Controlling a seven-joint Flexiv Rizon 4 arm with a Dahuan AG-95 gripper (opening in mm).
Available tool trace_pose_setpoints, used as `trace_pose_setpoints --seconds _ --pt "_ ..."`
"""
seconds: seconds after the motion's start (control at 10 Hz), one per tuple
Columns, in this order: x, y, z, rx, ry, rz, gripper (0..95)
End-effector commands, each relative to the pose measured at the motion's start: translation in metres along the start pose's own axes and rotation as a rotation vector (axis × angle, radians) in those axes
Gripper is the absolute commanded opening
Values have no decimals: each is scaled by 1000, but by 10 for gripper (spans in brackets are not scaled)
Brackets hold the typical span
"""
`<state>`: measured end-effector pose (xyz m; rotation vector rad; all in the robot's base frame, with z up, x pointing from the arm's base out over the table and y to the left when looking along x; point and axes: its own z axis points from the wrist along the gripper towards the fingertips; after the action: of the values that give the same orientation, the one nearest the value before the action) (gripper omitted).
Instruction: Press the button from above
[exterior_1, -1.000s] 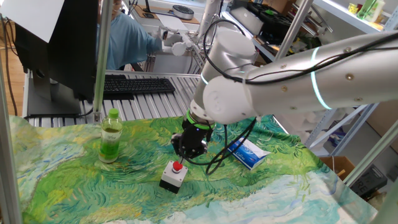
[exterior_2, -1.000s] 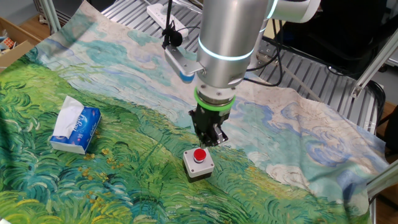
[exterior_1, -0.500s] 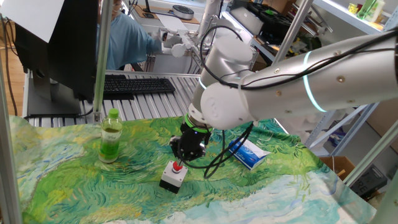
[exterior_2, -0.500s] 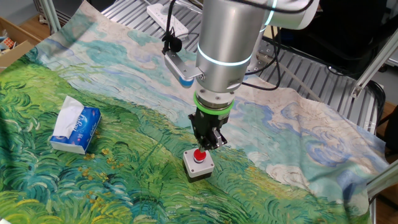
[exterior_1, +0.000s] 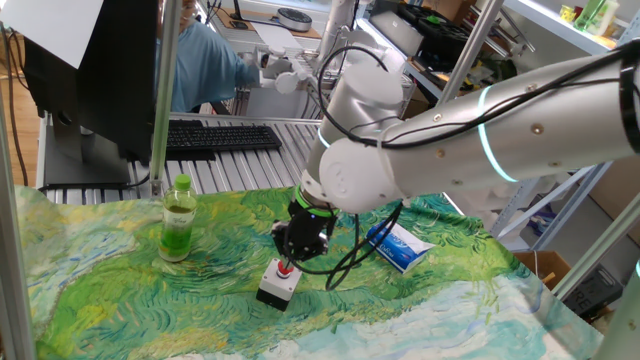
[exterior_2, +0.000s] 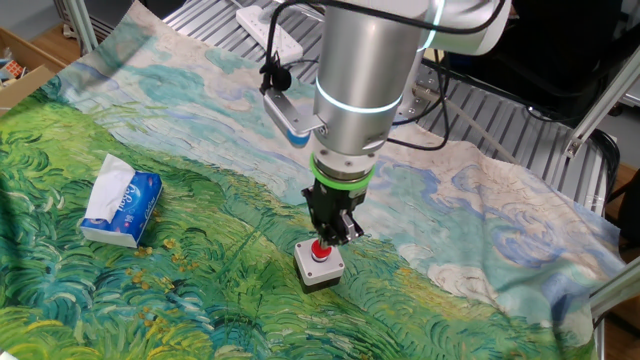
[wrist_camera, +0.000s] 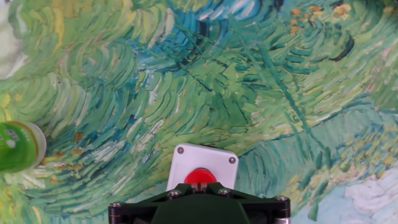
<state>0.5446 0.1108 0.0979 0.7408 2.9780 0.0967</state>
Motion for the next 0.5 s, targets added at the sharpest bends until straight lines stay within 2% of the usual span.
trace_pose_setpoints --seconds 0.1,0.2,0.4,0.5 --pt "-1 0 3 -2 1 5 0" --pt "0 -1 10 -6 -11 6 0" --pt "1 -3 18 -9 -15 1 0" --pt "1 -2 14 -21 -8 2 0"
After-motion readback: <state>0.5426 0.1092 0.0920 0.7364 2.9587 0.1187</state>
